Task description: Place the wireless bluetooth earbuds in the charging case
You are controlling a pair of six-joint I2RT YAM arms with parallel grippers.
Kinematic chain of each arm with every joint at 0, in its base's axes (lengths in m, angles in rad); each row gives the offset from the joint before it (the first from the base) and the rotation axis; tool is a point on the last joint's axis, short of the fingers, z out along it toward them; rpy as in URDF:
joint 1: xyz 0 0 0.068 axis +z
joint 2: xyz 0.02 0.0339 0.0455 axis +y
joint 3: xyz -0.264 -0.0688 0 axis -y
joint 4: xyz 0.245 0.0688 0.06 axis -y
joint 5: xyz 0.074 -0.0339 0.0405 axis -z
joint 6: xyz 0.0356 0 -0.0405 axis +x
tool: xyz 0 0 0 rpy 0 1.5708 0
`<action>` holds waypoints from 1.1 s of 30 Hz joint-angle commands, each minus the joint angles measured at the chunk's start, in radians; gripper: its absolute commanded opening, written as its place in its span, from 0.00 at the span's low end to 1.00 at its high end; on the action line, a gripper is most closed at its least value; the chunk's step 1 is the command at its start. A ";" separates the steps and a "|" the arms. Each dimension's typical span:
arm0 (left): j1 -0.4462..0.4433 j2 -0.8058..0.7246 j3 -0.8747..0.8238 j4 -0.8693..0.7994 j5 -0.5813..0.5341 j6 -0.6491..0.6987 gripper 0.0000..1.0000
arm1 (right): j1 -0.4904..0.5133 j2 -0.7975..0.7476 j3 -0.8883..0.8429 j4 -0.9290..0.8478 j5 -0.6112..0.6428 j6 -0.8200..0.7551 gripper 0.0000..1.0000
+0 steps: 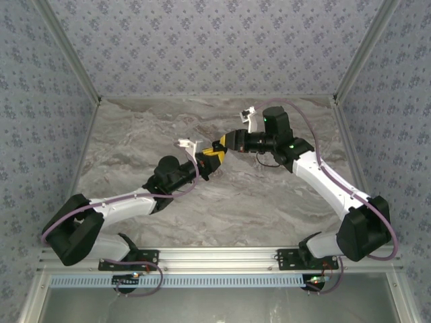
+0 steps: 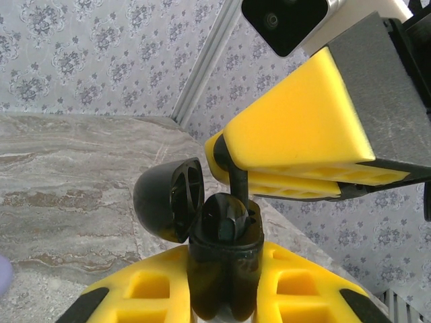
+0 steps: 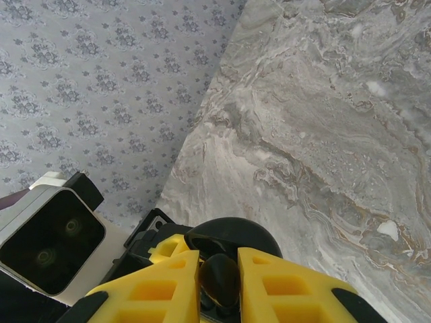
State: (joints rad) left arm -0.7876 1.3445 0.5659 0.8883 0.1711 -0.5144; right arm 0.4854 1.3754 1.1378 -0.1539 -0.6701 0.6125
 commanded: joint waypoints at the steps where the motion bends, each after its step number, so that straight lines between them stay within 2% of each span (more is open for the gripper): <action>1: -0.004 -0.025 0.001 0.085 0.000 0.004 0.17 | 0.007 -0.001 0.033 -0.041 0.005 -0.023 0.22; 23: -0.004 -0.035 0.001 0.063 0.000 0.014 0.17 | 0.007 -0.012 0.046 -0.099 0.025 -0.052 0.33; 27: -0.004 -0.038 0.008 0.031 -0.001 0.020 0.17 | 0.007 -0.028 0.087 -0.147 0.073 -0.083 0.37; 33: -0.005 -0.046 0.021 -0.020 0.015 0.040 0.17 | -0.010 -0.053 0.089 -0.209 0.121 -0.123 0.38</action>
State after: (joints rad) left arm -0.7876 1.3293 0.5636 0.8703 0.1696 -0.5014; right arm 0.4839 1.3533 1.1976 -0.3000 -0.5884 0.5297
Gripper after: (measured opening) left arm 0.183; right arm 0.376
